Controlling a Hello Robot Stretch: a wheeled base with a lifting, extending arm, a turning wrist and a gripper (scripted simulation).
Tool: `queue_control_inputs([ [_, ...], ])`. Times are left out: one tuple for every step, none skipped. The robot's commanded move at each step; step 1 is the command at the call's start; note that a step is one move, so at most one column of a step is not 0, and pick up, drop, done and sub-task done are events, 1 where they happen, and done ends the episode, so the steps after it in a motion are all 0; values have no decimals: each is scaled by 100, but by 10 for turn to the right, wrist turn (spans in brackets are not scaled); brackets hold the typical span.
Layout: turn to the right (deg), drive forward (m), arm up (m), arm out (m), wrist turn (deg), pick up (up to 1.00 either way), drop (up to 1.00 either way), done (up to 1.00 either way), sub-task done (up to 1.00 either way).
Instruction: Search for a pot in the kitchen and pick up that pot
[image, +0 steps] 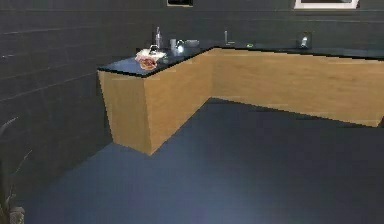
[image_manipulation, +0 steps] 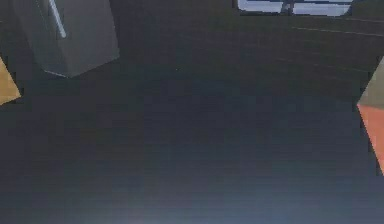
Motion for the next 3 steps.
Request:
queue_control_inputs([
  [0,100,0,0,0,0,0,0,0],
  [30,0,0,0,0,0,0,0,0],
  [0,50,0,0,0,0,0,0,0],
])
